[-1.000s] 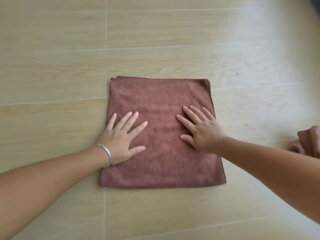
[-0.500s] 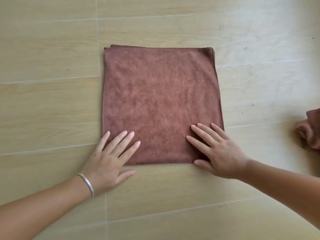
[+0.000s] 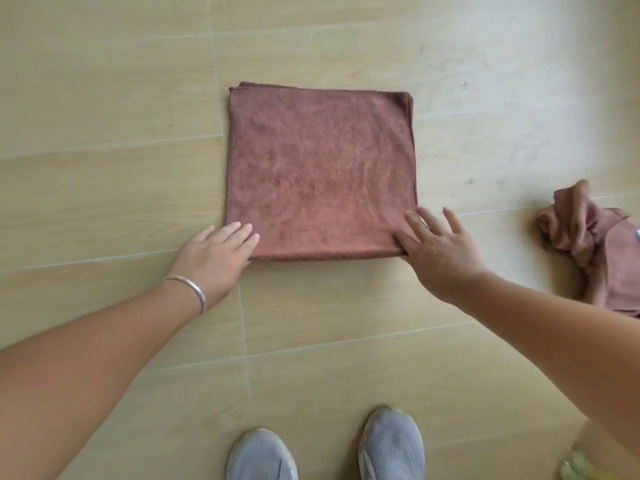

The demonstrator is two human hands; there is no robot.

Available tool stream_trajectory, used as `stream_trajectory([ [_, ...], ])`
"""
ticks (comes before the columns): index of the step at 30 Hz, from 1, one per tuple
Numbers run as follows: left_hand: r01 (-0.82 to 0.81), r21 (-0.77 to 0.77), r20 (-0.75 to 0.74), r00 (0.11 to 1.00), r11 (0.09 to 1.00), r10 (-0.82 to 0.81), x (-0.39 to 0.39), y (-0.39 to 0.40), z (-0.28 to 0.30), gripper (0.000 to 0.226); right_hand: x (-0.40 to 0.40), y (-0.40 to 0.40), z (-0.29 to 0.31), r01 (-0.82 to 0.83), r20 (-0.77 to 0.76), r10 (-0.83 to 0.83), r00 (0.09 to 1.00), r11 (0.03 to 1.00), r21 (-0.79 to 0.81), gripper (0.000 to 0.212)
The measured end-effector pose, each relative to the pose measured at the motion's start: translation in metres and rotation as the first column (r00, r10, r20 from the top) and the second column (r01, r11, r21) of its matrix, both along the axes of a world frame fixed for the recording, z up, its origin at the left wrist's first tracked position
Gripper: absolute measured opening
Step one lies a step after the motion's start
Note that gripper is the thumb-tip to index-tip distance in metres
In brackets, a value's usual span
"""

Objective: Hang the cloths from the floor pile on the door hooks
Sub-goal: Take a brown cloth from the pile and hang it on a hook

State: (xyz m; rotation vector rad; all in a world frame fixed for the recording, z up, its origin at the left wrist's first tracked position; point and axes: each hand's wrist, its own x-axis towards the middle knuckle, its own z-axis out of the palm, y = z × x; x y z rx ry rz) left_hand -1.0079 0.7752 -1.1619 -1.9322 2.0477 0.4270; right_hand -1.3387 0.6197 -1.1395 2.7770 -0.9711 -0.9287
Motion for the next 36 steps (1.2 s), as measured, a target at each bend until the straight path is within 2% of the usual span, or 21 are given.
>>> stream_trajectory([
  [3,-0.069,0.046,0.086,0.994,0.997,0.065,0.009,-0.007,0.051,0.049,0.01,-0.005,0.053,0.041,0.015,-0.041,0.999,0.999,-0.016,0.049],
  [13,-0.148,-0.013,0.144,0.978,0.989,0.149,0.037,-0.052,0.28,0.047,0.039,-0.047,0.268,0.167,0.047,-0.163,0.986,0.981,-0.097,0.052],
  [18,-0.16,-0.069,0.155,0.973,0.985,0.169,0.068,-0.052,0.416,0.046,0.062,-0.067,0.401,0.184,0.139,-0.171,0.975,0.98,-0.081,0.051],
  [24,-0.203,-0.174,0.137,0.964,0.964,0.228,0.086,-0.04,0.608,0.045,0.082,-0.062,0.582,0.212,0.26,-0.192,0.946,0.976,-0.054,0.049],
  [29,-0.225,-0.289,0.131,0.954,0.93,0.271,0.097,-0.033,0.745,0.045,0.093,-0.062,0.717,0.19,0.375,-0.145,0.916,0.978,-0.086,0.047],
  [36,-0.243,-0.436,0.148,0.93,0.867,0.335,0.098,-0.027,0.895,0.044,0.107,-0.068,0.875,0.143,0.446,-0.022,0.895,0.961,-0.238,0.047],
])
